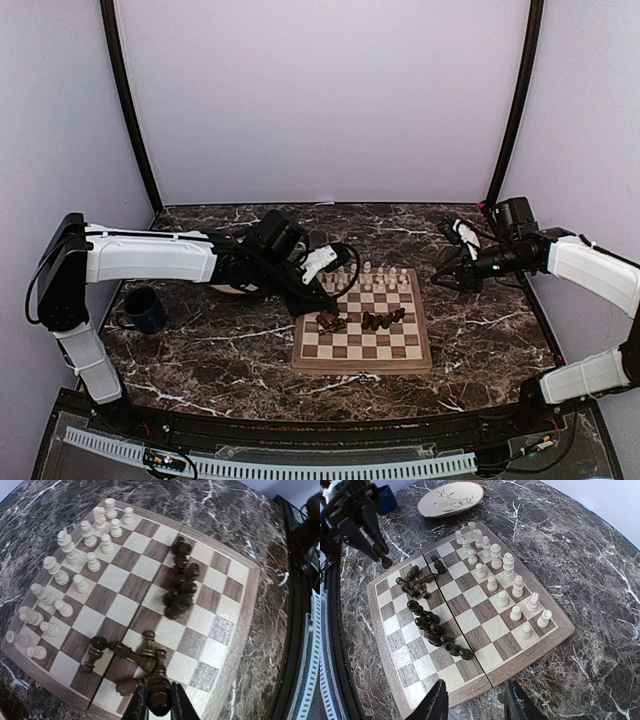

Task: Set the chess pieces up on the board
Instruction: Pick up the bishop from the chessboard, then place the bishop on f8.

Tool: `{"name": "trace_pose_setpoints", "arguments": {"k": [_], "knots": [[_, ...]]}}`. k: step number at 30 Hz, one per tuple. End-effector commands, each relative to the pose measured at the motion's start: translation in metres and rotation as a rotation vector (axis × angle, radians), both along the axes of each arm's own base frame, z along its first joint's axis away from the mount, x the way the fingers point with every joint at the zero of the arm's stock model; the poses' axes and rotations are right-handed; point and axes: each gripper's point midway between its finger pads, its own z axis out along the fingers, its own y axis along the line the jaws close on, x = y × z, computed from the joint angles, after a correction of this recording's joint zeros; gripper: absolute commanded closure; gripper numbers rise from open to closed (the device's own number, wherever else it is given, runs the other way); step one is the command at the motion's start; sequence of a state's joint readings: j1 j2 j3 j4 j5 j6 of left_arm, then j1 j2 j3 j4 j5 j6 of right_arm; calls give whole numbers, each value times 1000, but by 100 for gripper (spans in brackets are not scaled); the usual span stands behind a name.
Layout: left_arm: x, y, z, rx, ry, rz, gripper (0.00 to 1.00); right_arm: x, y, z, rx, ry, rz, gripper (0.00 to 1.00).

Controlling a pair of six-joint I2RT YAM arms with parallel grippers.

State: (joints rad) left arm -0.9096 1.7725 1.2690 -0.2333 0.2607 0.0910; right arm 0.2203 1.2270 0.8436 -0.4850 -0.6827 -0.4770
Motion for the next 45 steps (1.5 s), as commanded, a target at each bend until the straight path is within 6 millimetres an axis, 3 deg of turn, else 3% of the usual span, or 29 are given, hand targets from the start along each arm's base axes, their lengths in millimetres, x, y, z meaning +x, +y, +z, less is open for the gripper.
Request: {"name": "trace_pose_setpoints", "arguments": {"k": [1,7,11,23,38,45], "knots": [[-48,2,3,-8,0,-192,87,4,-1,-1,1,-14,1,61],[-74,2,-18,63,3,-291,86,4,-1,-2,-2,-12,0,61],[-78,-8,-25,62,-3,-311,85,4,-1,-3,0,-8,2,61],[-63,-24,-43,75,-11,-275,85,4,-1,-5,-7,-4,-1,61],[-63,-27,-56,87,10,-280,84,5,-1,-8,-11,6,1,61],[-60,-24,-60,107,4,-257,66,5,-1,-9,-11,10,3,61]]}}
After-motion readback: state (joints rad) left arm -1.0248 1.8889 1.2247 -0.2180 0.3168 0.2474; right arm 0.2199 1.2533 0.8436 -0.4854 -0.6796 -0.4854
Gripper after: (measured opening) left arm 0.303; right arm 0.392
